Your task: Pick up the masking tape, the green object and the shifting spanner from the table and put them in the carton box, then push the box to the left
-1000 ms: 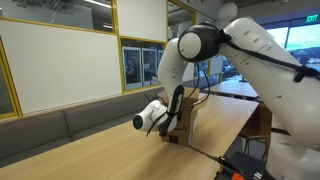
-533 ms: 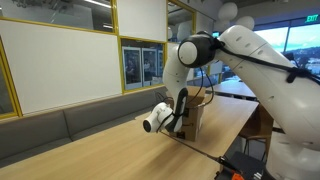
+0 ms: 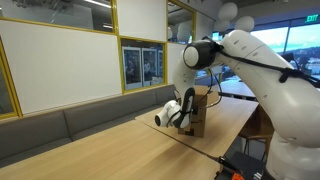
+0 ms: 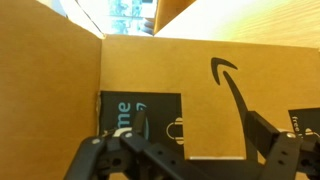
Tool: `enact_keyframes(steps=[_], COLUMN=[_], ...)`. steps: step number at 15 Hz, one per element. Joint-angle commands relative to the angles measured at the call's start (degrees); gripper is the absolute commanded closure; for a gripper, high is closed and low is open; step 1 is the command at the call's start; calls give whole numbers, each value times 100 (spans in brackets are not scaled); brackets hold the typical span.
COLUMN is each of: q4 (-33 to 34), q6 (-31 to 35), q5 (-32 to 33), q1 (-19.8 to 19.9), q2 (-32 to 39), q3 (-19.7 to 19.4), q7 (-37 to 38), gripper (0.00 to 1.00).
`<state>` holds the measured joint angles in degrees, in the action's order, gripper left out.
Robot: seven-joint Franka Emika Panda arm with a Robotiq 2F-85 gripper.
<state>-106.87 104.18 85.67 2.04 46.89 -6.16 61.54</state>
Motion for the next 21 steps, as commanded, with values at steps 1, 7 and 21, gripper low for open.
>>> enact_keyframes(steps=[1, 7, 21], q4=[318, 677, -685], q6=[199, 641, 3433], q5=[-312, -680, -2166], q1=[484, 875, 734], q2=[19, 19, -2536], q3=[94, 42, 575], q7=[348, 668, -110], gripper=[0, 0, 0])
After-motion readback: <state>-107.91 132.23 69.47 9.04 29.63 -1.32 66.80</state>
